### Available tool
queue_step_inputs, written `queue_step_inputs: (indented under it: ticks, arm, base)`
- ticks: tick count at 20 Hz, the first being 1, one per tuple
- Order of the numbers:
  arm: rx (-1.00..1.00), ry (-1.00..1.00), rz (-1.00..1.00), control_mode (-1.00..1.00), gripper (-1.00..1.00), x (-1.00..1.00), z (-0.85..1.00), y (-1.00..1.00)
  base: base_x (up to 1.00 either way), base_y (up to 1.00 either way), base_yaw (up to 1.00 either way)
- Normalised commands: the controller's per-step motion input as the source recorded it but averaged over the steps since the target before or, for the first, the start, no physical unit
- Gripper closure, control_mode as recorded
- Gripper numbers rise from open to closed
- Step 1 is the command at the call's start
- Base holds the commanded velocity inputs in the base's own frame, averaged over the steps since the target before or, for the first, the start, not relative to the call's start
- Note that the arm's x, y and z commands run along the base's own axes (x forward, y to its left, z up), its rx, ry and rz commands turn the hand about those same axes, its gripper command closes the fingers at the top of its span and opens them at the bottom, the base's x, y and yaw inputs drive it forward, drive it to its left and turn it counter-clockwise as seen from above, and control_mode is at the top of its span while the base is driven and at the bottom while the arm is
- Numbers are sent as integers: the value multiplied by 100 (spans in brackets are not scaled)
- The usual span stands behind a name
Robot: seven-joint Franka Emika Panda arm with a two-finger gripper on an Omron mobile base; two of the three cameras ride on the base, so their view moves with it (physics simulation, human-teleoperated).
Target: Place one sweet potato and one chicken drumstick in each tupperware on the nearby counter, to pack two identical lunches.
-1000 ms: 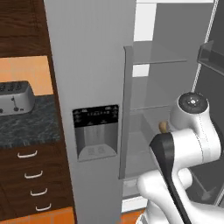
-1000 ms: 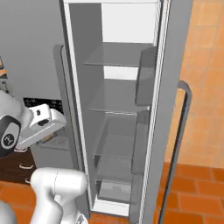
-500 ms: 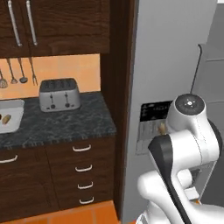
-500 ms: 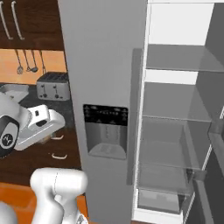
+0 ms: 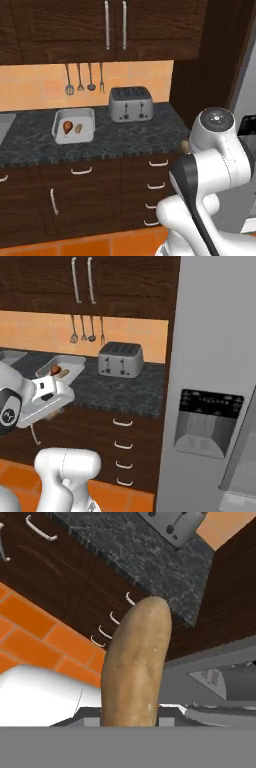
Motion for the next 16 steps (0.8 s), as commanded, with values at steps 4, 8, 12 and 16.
queue_step_inputs:
  ticks: [4,8,12,16]
  arm:
    - [0,0,0,100,100,0,0,0]
    - [0,0,0,100,100,0,0,0]
    - [0,0,0,100,100,0,0,0]
    - [0,0,0,100,100,0,0,0]
  base:
    - [66,100,15]
    - [90,100,12]
    - [88,100,9]
    - [69,100,7]
